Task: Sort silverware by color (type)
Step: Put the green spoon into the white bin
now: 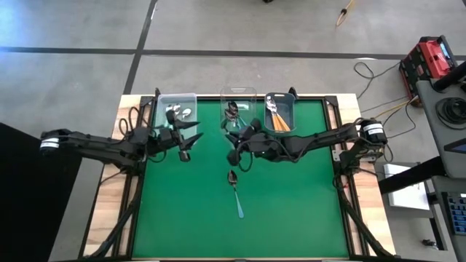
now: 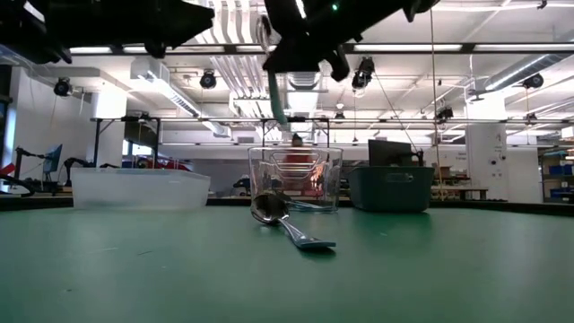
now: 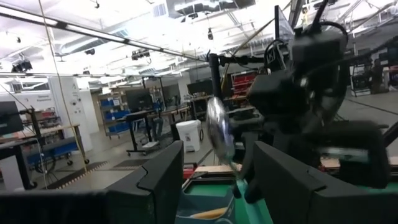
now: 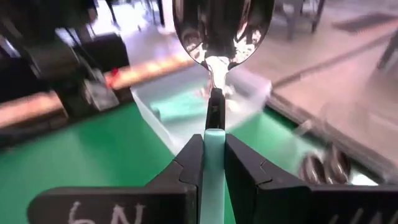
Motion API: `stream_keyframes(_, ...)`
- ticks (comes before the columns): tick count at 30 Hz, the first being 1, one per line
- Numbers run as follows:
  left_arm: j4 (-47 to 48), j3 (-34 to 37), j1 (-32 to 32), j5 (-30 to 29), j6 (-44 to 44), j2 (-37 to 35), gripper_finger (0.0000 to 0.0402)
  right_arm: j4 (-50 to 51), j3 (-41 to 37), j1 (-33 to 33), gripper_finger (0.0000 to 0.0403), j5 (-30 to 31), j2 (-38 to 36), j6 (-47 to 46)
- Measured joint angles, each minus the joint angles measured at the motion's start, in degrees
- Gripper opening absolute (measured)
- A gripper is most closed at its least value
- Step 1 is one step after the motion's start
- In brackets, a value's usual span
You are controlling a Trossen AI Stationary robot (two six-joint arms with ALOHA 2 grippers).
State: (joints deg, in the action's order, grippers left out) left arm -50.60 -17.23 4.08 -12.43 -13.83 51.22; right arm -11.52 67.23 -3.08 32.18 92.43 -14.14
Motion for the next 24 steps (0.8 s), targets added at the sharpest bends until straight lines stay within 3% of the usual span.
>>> stream_keyframes(8, -2.19, -3.82, 0.00, 0.00, 0.94, 9.35, 0.0176, -9.18, 0.02, 0.01, 0.0034, 0.94, 2.37, 5.36)
stream_keyframes(16, -2.03, -8.59, 0.02, -4.55, 3.91, 16.23, 0.0176, -10.36, 0.02, -0.01, 0.0034, 4.07, 3.87, 8.88)
stream_keyframes(24, -2.01, -13.44, 0.00, -5.38, 5.84, 21.32, 0.0176, -10.46, 0.04, 0.01, 0.0034, 6.79, 4.36, 12.02)
